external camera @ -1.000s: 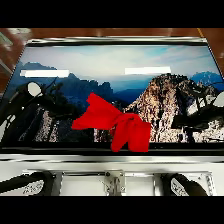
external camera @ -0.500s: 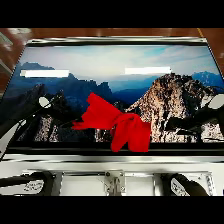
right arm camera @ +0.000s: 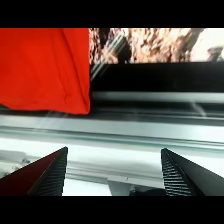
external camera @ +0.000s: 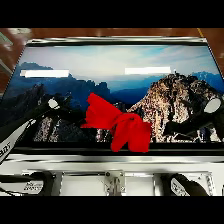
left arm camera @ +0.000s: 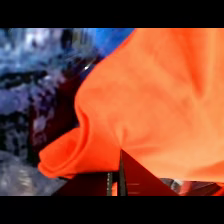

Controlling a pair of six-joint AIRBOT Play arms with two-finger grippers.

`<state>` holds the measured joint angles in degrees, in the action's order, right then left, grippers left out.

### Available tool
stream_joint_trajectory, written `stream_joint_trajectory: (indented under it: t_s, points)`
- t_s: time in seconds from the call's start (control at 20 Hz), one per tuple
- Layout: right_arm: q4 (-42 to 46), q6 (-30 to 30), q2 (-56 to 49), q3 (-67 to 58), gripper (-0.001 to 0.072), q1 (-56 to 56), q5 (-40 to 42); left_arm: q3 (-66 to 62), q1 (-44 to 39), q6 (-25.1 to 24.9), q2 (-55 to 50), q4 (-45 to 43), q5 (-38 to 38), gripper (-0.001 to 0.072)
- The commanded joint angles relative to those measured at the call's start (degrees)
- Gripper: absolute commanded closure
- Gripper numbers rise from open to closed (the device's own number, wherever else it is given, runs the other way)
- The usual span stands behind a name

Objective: Fold the shirts.

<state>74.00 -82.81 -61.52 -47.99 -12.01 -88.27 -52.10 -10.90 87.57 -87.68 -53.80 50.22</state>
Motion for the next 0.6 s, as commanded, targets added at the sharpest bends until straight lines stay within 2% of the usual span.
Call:
stream_joint_trajectory:
  t_s: [0.0,0.2,0.55]
  points:
    - [-8.4,3.5,0.0,10.1,0.002,-1.7,2.3,-0.9,-0.2,-4.4,1.3,0.2,2.1,0.0663]
    - [-21.1,3.5,0.0,22.2,0.002,-1.0,16.6,-0.8,-0.2,-4.6,6.1,0.3,2.3,0.0664]
    - [-24.3,-1.6,-2.1,26.3,0.002,11.4,29.8,-0.8,-0.2,-4.6,12.5,0.3,2.3,0.0663]
